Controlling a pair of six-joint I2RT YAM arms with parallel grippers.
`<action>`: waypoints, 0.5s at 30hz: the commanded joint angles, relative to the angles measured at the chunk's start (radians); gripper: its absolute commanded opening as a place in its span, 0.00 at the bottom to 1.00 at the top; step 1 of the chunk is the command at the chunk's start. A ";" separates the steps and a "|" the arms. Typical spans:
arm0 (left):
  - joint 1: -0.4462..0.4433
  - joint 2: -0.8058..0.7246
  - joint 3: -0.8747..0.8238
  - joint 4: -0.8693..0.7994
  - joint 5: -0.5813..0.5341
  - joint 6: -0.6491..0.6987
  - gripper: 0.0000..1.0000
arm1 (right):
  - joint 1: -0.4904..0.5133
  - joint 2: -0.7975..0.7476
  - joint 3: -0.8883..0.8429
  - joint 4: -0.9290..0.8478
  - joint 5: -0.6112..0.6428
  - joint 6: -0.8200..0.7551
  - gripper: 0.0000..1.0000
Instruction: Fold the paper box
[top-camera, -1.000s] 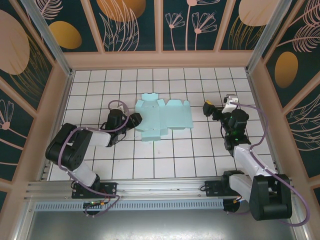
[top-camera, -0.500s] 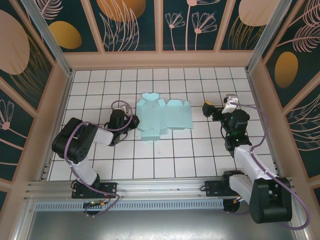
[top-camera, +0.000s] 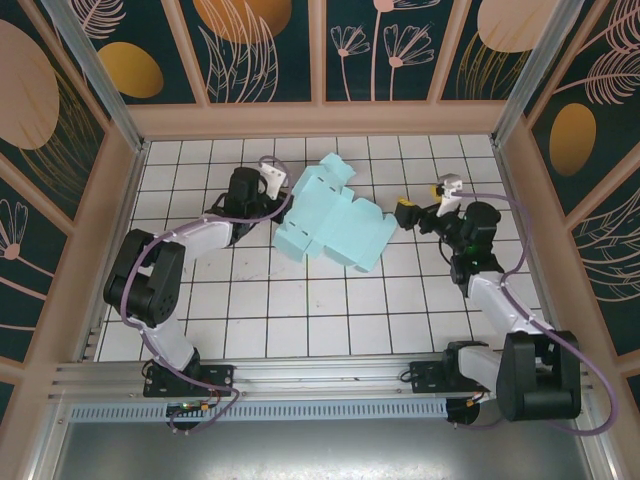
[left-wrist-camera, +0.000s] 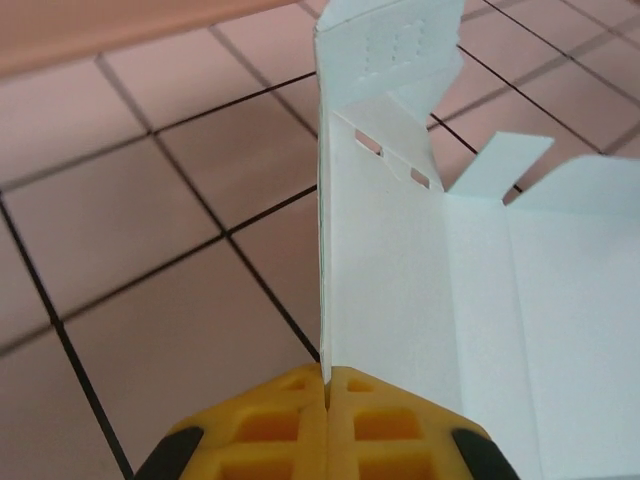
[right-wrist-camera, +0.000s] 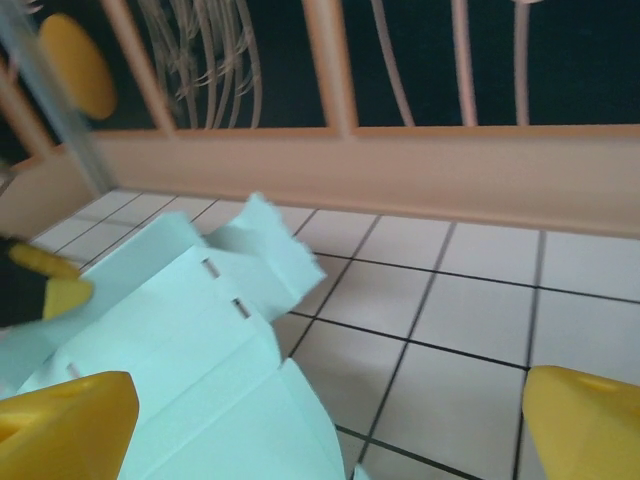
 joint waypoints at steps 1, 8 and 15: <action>-0.004 -0.032 0.053 -0.128 0.103 0.285 0.00 | 0.012 0.025 0.074 0.024 -0.198 -0.167 0.99; -0.004 -0.032 0.138 -0.250 0.199 0.377 0.00 | 0.152 0.150 0.337 -0.295 -0.303 -0.557 0.99; -0.004 -0.121 0.088 -0.238 0.260 0.430 0.00 | 0.255 0.426 0.754 -0.726 -0.353 -0.887 0.88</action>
